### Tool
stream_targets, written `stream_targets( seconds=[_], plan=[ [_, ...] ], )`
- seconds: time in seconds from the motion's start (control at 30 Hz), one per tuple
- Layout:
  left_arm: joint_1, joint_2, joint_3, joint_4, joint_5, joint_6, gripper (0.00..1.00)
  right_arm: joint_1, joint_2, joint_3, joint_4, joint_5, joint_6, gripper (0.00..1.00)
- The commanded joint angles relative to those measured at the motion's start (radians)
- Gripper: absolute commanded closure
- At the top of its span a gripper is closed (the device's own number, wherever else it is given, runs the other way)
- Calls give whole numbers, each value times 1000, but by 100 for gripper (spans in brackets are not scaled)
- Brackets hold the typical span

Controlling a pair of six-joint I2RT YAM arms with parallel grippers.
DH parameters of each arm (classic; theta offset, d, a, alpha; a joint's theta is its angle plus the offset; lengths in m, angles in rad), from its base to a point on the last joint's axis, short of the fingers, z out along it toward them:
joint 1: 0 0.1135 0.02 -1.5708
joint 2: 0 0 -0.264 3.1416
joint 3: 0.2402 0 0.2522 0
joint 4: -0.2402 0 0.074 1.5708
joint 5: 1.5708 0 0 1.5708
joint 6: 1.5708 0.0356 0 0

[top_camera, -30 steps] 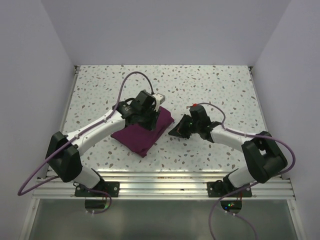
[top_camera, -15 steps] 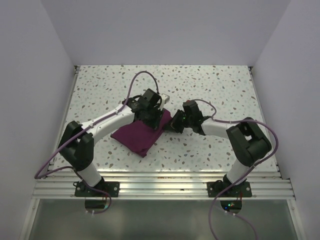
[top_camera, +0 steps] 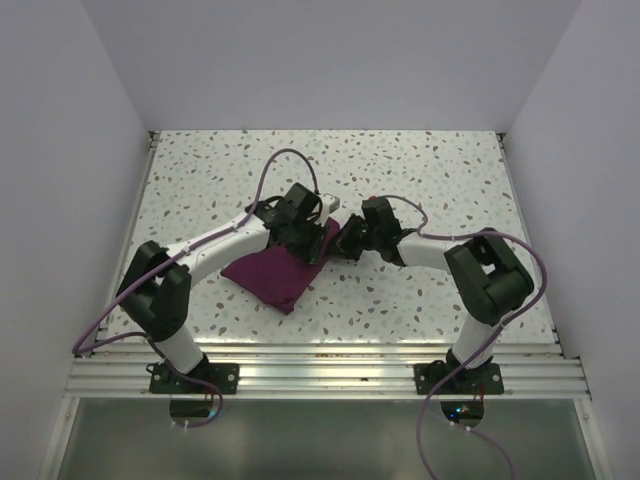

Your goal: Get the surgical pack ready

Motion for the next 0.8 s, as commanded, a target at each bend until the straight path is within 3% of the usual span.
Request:
stream_targets(
  seconds=[0.0, 0.17, 0.3, 0.47, 0.67, 0.77],
  plan=[
    [5, -14, -49, 41, 37, -4, 68, -5, 18, 46, 28, 26, 9, 100],
    [6, -50, -140, 78, 55, -15, 69, -38, 5, 80, -160, 33, -103, 100],
    [6, -108, -151, 61, 53, -26, 69, -66, -81, 138, -384, 23, -305, 100],
    [6, -232, -149, 34, 73, -52, 64, -112, -144, 258, -566, -101, -468, 100],
    [6, -298, -275, 86, 144, -86, 64, -104, 19, 399, -398, -341, -383, 100],
    [6, -312, -348, 103, 164, -95, 64, -98, 92, 424, -292, -385, -323, 100]
  ],
)
